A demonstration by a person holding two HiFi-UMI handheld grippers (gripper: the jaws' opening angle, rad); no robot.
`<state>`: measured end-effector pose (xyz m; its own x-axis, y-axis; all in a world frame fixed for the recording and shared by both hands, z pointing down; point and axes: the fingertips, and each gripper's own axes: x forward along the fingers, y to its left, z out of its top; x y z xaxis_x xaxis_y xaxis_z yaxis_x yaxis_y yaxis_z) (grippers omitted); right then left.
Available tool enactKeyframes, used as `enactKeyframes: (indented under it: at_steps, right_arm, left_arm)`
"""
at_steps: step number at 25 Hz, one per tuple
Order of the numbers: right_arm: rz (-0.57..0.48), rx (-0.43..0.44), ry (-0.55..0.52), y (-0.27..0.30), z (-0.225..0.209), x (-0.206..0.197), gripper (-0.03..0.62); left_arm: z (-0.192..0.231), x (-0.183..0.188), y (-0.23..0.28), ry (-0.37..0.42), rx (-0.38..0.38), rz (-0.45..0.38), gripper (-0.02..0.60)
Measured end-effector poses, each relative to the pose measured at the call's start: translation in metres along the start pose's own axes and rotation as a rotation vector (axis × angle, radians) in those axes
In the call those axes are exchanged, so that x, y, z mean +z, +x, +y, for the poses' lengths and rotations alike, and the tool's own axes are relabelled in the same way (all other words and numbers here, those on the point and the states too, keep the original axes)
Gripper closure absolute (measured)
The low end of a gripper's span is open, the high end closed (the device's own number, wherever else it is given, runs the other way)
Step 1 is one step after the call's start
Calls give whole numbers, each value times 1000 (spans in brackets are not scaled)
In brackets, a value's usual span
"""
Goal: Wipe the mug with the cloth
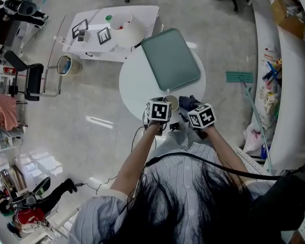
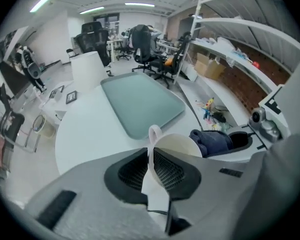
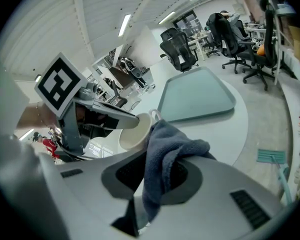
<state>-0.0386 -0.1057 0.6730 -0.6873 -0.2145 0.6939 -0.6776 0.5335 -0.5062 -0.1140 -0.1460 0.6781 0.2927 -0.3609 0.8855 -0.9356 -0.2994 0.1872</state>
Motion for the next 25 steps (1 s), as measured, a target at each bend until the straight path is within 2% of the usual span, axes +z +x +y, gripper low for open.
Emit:
enactKeyframes:
  at_steps: [5,9,12,16,21,23,25]
  right_arm:
    - [-8,-2,11,-1,0,0,514]
    - [-7,-1,14,-1,1,-2,514]
    - [-1,4,10,-1,3,-4,514]
    - [0,4,10,-2,3,-5,514]
    - [0,5,12,-2,3,-6,514]
    - [-3,5,17,-3,3,-6,514]
    - [-5,3,22,-3,3,-7,514]
  left_arm:
    - [12,-1,-12,-221,64,-33,537]
    - [16,-4,-13,-385,78,-69,538]
    - [18,-6,-14,-467,101,-94,538]
    - [17,-6,-13,-448,100,-96,537]
    - [12,-5,-13,-383,33,-62,535]
    - [10,-1,-17,-308,12,-57,516]
    - [10,8,-25,-192,7,-70,489]
